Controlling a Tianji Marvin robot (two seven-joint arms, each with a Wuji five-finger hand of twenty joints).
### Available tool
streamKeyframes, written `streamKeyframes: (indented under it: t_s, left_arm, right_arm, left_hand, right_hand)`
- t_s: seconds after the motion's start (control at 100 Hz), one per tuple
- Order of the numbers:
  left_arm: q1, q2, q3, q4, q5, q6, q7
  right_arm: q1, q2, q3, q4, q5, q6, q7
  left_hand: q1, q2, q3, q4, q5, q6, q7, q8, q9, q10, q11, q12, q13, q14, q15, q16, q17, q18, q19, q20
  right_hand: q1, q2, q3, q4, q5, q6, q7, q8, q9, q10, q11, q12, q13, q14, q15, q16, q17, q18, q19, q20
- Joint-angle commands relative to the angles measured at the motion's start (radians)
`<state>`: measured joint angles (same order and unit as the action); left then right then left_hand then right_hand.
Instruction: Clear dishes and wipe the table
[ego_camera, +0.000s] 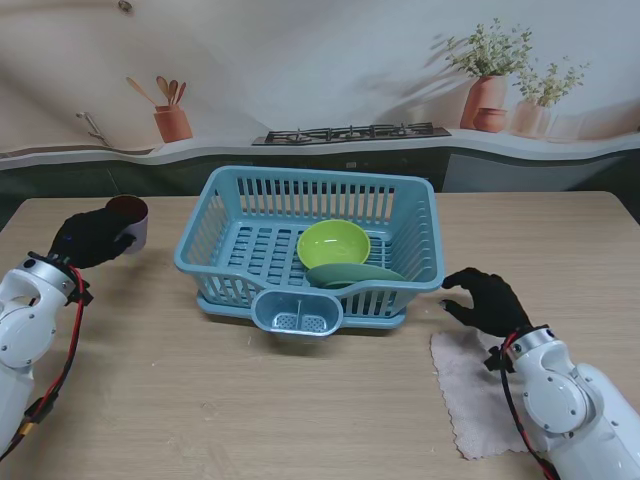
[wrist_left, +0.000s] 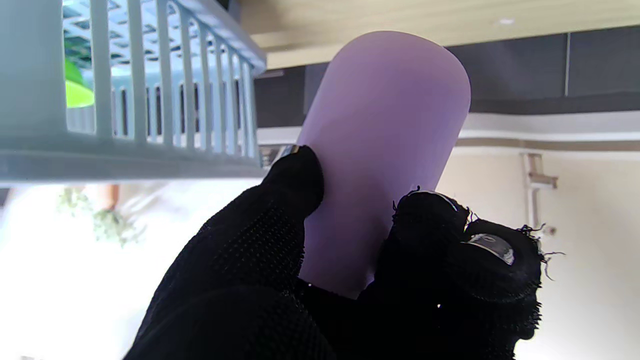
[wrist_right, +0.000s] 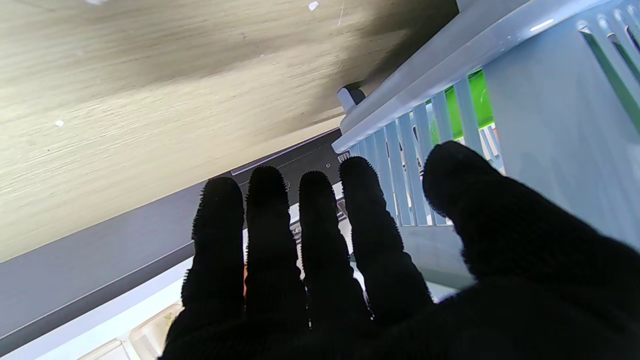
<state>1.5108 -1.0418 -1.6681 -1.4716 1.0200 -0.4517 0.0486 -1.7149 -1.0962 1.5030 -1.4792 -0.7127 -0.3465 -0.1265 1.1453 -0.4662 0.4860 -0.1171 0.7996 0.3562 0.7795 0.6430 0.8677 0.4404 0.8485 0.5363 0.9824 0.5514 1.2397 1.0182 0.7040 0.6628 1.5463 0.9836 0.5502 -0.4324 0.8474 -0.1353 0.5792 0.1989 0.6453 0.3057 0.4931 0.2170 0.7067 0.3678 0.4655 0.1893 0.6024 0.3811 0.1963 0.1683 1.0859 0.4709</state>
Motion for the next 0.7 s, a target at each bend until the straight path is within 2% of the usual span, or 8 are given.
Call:
streamKeyframes:
  t_s: [0.0, 0.31, 0.69]
  left_arm:
    - [-0.017, 0.006, -0.007, -0.026, -0.013, -0.009, -0.014]
    - [-0.032, 0.008, -0.03, -0.093, -0.072, -0.064, -0.093]
    - [-0.06, 0.013, -0.01, -0.181, -0.184, -0.054, -0.23]
  right_arm:
    - [-0.004, 0.0, 0.002, 0.0, -0.003, -0.008, 0.009]
    - [-0.007, -0.002, 0.004, -0.003, 0.001, -0.009, 0.003]
    - [-0.014, -0.003, 0.004, -0.013, 0.012, 0.001, 0.008]
  left_hand:
    - [0.102, 0.075, 0.073, 0.006, 0.027, -0.049, 0.121, 0.047, 0.065, 0.122, 0.165, 0.079, 0.033, -0.012, 0.058, 0.032, 0.036, 0.015, 0.058, 0.01]
    - [0.099, 0.079, 0.072, 0.006, 0.02, -0.075, 0.133, 0.054, 0.065, 0.121, 0.165, 0.08, 0.032, -0.018, 0.057, 0.03, 0.036, 0.009, 0.06, 0.004]
    - [0.099, 0.081, 0.072, 0.006, 0.018, -0.075, 0.136, 0.047, 0.064, 0.12, 0.165, 0.08, 0.034, -0.02, 0.057, 0.029, 0.038, 0.007, 0.063, -0.001]
  right_hand:
    - [-0.005, -0.007, 0.001, 0.014, 0.009, -0.004, -0.005, 0.009, 0.014, -0.012, -0.011, -0.012, -0.014, -0.02, -0.019, -0.008, -0.014, -0.007, 0.001, 0.015]
    - [-0.006, -0.007, 0.0, 0.014, 0.009, -0.004, -0.005, 0.01, 0.015, -0.012, -0.011, -0.011, -0.013, -0.021, -0.019, -0.008, -0.014, -0.006, 0.001, 0.016]
    - [-0.004, -0.007, -0.001, 0.014, 0.011, -0.004, -0.006, 0.01, 0.015, -0.013, -0.011, -0.011, -0.013, -0.021, -0.018, -0.008, -0.015, -0.004, 0.001, 0.016]
